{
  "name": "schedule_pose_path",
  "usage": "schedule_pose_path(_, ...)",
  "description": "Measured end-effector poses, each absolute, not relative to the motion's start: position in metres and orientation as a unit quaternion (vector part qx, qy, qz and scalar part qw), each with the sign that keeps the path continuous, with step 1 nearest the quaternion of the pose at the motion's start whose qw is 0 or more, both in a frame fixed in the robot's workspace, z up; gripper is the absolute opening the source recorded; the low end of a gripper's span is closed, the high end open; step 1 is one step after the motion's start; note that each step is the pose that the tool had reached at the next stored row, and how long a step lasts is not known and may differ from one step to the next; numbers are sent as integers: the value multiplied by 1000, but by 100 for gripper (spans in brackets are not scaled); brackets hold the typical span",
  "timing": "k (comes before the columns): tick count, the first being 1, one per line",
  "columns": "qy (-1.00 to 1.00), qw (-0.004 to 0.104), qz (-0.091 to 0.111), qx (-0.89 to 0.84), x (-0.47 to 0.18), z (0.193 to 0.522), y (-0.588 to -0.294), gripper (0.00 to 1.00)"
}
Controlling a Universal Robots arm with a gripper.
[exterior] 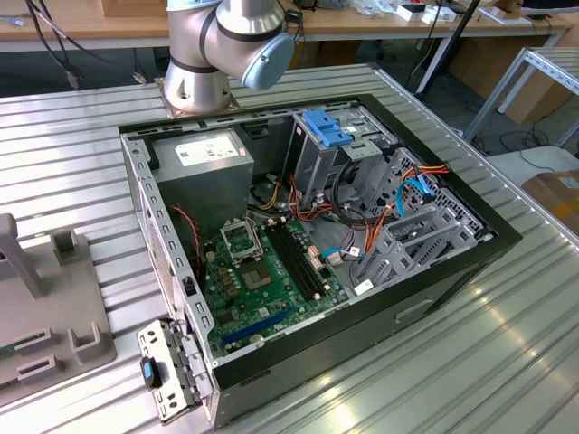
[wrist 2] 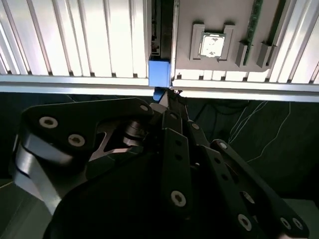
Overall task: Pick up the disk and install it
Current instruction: 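Pick up the disk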
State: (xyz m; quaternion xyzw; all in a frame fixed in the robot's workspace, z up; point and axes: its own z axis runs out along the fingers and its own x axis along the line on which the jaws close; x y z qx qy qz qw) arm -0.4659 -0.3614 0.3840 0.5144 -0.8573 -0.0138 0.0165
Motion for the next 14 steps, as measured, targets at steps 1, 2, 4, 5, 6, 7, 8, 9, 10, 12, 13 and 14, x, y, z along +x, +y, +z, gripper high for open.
schedule_pose_path(1,-852,17,-14,523,-466,384,-361,11)
schedule_pose_path(2,-852,17,-14,523,-466,384,-361,11)
schedule_pose_path(4,-852,17,-14,523,-466,384,-361,11)
schedule_pose_path(5,-852,17,-14,523,-466,384,-361,11)
schedule_pose_path(6,-851,17,-14,524,-466,384,-361,11)
schedule_pose_path(7,-846,17,-13,533,-466,384,-361,11)
schedule_pose_path(8,-841,17,-13,541,-466,384,-361,11)
schedule_pose_path(9,-836,17,-13,548,-466,384,-361,11)
schedule_pose_path(10,-830,17,-13,557,-466,384,-361,11)
schedule_pose_path(12,-818,17,-12,576,-466,383,-361,11)
schedule_pose_path(13,-805,18,-12,593,-466,383,-361,11)
schedule_pose_path(14,-796,18,-12,605,-466,383,-361,11)
